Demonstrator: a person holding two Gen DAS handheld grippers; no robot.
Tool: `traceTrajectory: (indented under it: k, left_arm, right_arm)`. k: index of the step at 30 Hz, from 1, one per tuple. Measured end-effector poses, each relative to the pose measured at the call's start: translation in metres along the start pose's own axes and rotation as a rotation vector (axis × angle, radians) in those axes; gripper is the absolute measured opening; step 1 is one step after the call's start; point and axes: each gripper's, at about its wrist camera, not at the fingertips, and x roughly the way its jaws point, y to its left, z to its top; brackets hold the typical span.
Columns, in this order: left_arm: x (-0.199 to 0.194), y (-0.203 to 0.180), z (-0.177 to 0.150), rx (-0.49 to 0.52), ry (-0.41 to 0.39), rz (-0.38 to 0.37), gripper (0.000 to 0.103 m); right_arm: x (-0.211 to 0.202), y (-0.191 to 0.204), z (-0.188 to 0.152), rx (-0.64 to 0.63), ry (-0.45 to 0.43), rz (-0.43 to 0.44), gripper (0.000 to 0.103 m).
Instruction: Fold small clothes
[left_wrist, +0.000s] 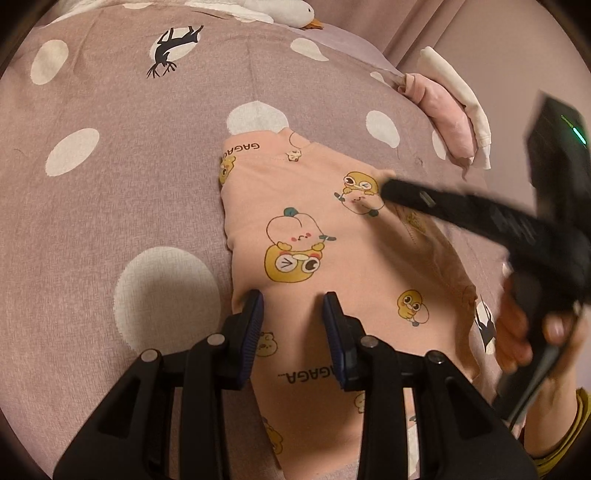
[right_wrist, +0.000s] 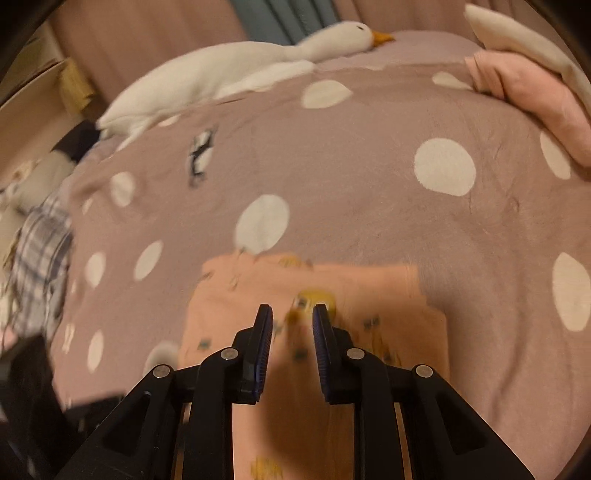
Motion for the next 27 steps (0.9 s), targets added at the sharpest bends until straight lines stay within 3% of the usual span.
traceTrajectory:
  k: [2, 5, 10, 13, 17, 23, 27]
  left_arm:
    - [0.000, -0.001, 0.000, 0.000, 0.003, 0.006, 0.033]
    - [0.001, -0.004, 0.000, 0.007, 0.010, 0.018, 0.033]
    - [0.000, -0.004, -0.004, 0.016, 0.018, 0.034, 0.033]
    - [-0.004, -0.002, -0.007, 0.013, 0.023, 0.046, 0.033]
    - [-0.006, -0.004, -0.013, 0.024, 0.025, 0.070, 0.036]
    - [-0.008, -0.001, -0.023, -0.002, 0.054, 0.072, 0.046]
    - [-0.016, 0.005, -0.031, -0.040, 0.057, 0.038, 0.049]
  right_arm:
    - [-0.009, -0.003, -0.008, -0.031, 0.006, 0.003, 0.022]
    - [-0.015, -0.014, -0.028, -0.085, 0.045, -0.094, 0.022]
    - [-0.021, -0.028, -0.041, -0.053, 0.075, -0.153, 0.022]
    - [-0.041, -0.030, -0.043, -0.017, 0.036, -0.118, 0.022]
    - [-0.056, -0.017, -0.054, -0.061, -0.011, -0.034, 0.022]
    - [-0.030, -0.009, -0.072, -0.117, 0.051, -0.085, 0.022]
    - [-0.038, -0.014, -0.076, -0.072, 0.073, -0.041, 0.030]
